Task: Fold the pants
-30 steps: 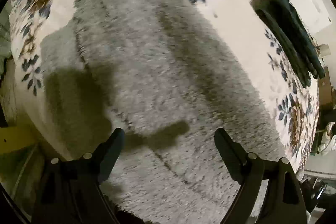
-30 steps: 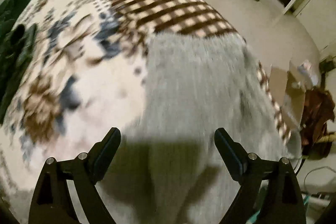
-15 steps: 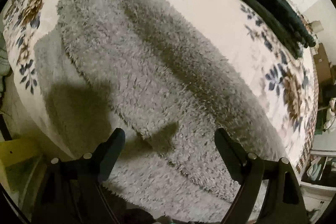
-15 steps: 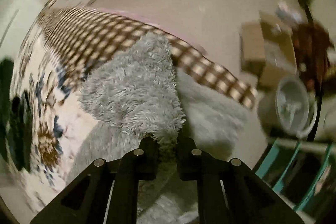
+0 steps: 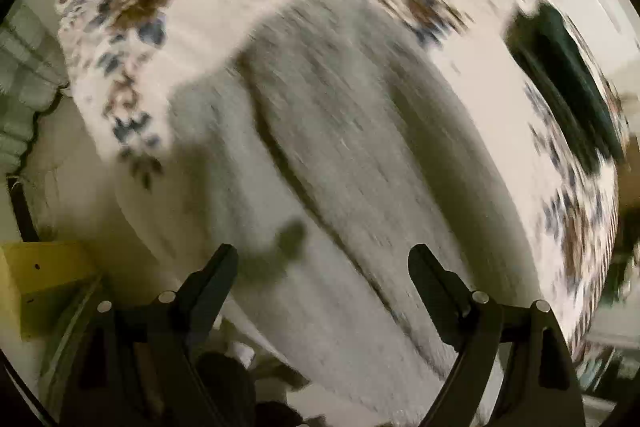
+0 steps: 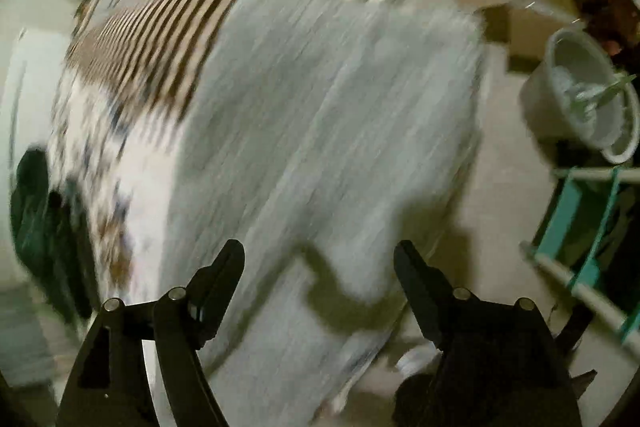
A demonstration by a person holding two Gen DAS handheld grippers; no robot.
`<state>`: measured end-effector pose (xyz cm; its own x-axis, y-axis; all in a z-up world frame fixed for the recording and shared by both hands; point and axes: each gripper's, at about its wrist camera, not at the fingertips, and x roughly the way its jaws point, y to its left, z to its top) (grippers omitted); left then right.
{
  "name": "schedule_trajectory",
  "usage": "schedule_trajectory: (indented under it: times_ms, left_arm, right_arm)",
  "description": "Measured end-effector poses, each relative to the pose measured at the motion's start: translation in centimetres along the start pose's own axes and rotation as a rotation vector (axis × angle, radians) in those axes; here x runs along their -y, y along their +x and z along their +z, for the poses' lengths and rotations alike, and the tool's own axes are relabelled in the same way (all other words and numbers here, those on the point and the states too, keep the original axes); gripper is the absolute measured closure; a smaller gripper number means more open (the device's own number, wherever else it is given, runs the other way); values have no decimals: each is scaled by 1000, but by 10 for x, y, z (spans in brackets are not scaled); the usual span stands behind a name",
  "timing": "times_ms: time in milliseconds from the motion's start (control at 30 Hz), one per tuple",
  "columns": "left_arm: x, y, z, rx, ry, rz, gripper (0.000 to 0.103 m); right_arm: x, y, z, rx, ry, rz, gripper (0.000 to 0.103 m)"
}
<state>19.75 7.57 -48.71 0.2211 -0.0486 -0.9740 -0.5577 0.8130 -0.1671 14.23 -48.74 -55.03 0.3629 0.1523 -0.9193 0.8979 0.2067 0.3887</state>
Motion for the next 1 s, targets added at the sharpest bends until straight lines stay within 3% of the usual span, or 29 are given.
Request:
schedule_trajectory:
  times_ms: [133, 267, 333, 367, 400, 433, 467, 600, 767, 900, 1000]
  left_arm:
    - [-21, 13, 43, 36, -85, -4, 16]
    - [-19, 33, 75, 54, -51, 18, 19]
    - [-19, 45, 84, 40, -44, -1, 50]
    - [-20, 49, 87, 32, -41, -5, 84]
    - [-25, 51, 89, 23, -52, -23, 90]
    - [-28, 49, 89, 34, -59, -35, 91]
    - [-30, 42, 86, 57, -57, -42, 95]
    - [-43, 7, 69, 118, -30, -67, 97]
    - [-75, -24, 47, 97, -66, -76, 97]
    - [-91, -18, 40, 63, -88, -38, 97]
    - [-105, -4, 30, 26, -109, -7, 97]
  right_arm:
    - [-38, 57, -80, -201, -73, 68, 24]
    - [-64, 104, -143, -288, -81, 88, 24]
    - [-71, 119, -160, -260, -68, 62, 30]
    - [-70, 124, -165, -234, -50, 55, 43]
    - [-72, 126, -172, -202, -40, 35, 53]
    - [-74, 126, -177, -172, -46, 16, 78]
    - [-75, 125, -180, -146, -58, -2, 90]
    - [-90, 106, -203, -78, -149, -55, 93]
    - [-97, 76, -223, -80, -231, -79, 94]
    - [-96, 61, -229, -102, -279, -103, 95]
    - [-85, 72, -218, -125, -302, -133, 95]
